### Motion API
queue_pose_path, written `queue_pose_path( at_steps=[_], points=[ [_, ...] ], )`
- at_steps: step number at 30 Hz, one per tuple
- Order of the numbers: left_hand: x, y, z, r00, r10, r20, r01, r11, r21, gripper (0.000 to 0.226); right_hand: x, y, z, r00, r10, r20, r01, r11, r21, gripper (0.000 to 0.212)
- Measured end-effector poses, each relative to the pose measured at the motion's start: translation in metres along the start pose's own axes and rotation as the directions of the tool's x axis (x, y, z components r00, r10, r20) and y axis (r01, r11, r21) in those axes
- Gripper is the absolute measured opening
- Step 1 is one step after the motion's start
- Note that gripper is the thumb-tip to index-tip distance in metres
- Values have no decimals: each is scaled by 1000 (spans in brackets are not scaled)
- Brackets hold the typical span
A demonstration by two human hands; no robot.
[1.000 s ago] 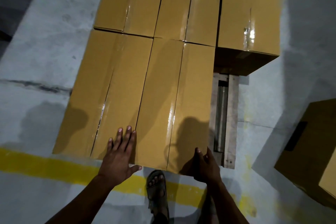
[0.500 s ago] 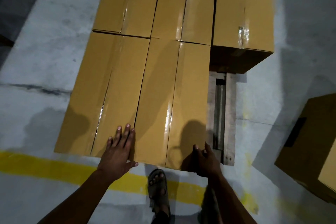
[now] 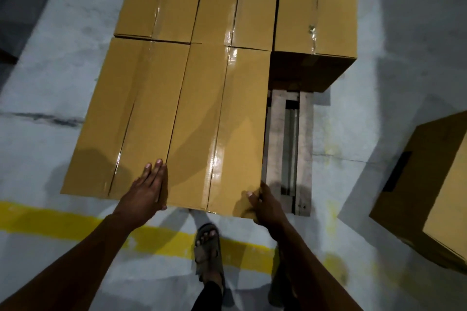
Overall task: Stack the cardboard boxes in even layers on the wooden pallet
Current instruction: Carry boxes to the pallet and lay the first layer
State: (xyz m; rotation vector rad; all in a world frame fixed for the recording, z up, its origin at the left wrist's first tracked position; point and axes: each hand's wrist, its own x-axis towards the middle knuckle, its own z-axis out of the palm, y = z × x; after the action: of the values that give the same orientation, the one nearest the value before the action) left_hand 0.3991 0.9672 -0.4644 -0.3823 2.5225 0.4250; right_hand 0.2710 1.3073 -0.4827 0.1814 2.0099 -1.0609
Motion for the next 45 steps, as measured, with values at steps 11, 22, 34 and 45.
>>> queue_pose_path(
  at_steps=[11,22,34,45],
  points=[
    [0,97,8,980,47,-195,-66,993,-94,102,-29,16,-80,990,-13,-142,18,999,39,39],
    [66,383,18,908,332,-254,-384,902,-195,77,-30,85,-236,911,-2,-413,60,990,127,26],
    [121,651,99,838,543,-47,-544,827,-141,74,-38,237,-444,737,84,-671,50,983,177,30],
    [146,785,210,844,424,328,-431,901,-57,90,-44,409,-536,672,404,-620,-342,913,223,66]
  ],
)
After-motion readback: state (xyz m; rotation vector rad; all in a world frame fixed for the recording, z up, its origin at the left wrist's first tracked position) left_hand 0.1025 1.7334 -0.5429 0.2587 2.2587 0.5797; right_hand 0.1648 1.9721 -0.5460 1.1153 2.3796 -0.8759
